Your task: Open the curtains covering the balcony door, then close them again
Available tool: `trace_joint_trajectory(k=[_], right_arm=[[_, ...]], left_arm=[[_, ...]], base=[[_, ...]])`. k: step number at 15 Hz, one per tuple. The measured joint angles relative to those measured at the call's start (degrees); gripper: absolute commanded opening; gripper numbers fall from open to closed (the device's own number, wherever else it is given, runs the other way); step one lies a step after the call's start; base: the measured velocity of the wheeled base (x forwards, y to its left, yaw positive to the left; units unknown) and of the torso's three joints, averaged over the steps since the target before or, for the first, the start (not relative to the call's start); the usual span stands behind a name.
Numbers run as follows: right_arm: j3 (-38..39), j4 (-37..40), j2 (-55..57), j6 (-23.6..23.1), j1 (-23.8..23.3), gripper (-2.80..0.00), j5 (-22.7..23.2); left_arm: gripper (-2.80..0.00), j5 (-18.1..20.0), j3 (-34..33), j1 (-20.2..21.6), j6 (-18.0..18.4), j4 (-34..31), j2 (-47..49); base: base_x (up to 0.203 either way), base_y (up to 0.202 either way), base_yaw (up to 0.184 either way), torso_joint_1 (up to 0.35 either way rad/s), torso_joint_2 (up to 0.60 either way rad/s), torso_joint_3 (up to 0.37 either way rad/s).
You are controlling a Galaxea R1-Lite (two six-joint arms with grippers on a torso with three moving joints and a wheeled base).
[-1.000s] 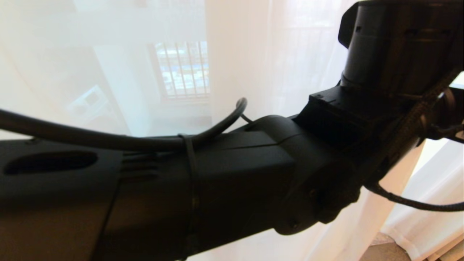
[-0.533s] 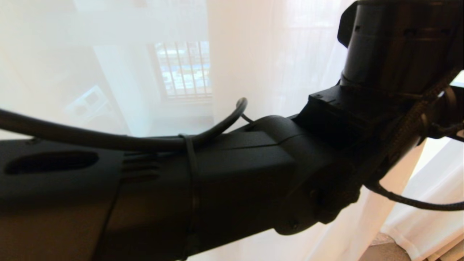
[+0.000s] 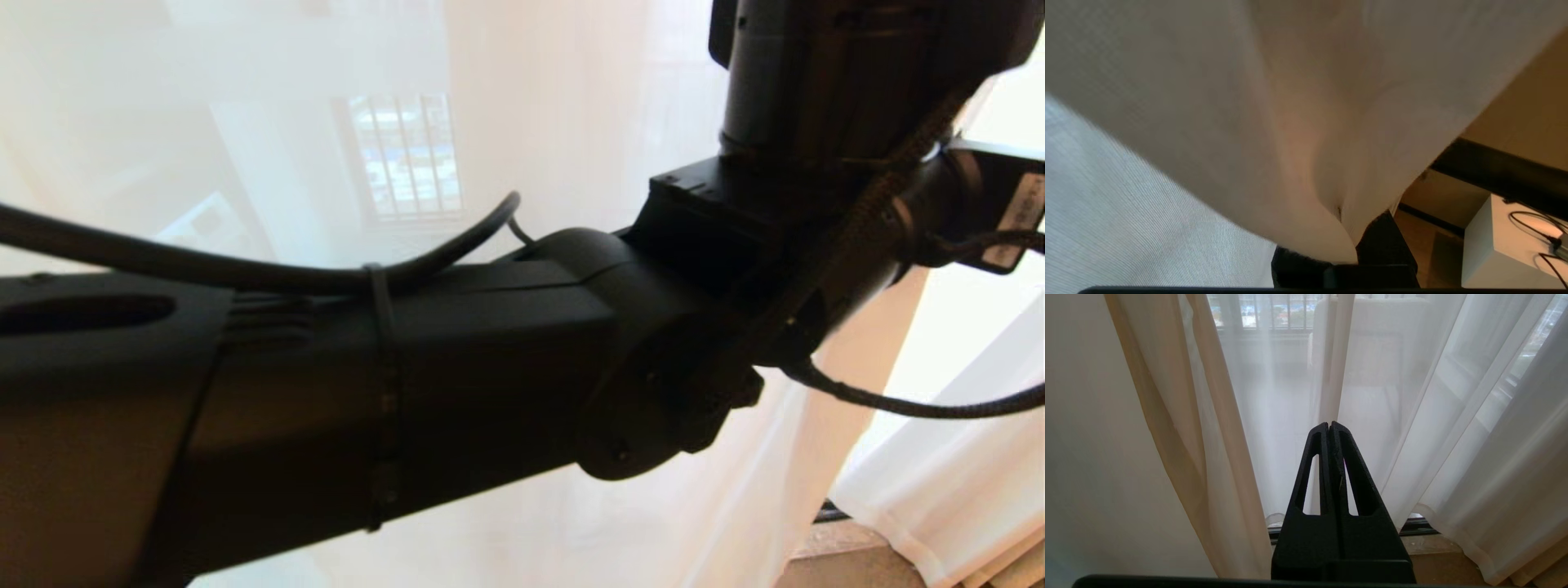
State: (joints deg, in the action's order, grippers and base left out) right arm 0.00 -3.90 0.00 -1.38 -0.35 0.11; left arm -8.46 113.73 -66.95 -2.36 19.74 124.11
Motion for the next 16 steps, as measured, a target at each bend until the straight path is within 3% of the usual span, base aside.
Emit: trace_joint_trajectory(k=[1,2,10,16], right_arm=[[0.0,0.0,0.0,0.0,0.0,-2.80,0.0],[0.0,0.0,0.0,0.0,0.0,-2.80,0.0],[0.0,0.0,0.0,0.0,0.0,-2.80,0.0],[0.0,0.0,0.0,0.0,0.0,-2.80,0.0]], left_arm=[[-1.93,0.0,0.0,0.0,0.0,0.0,0.0],[0.00,-0.1,0.0,0.0,0.0,0.1,-0.1],[0.00,-3.9,-0.1,0.6,0.3,1.9,-0.2],[0.00,-11.1,-0.7,3.3,3.3,1.8,-1.0]], base=[[0.000,0.000,0.000,0.000,0.00,0.000],[0.000,0.000,0.000,0.000,0.00,0.000],[0.000,0.000,0.000,0.000,0.00,0.000],[0.000,0.000,0.000,0.000,0.00,0.000]])
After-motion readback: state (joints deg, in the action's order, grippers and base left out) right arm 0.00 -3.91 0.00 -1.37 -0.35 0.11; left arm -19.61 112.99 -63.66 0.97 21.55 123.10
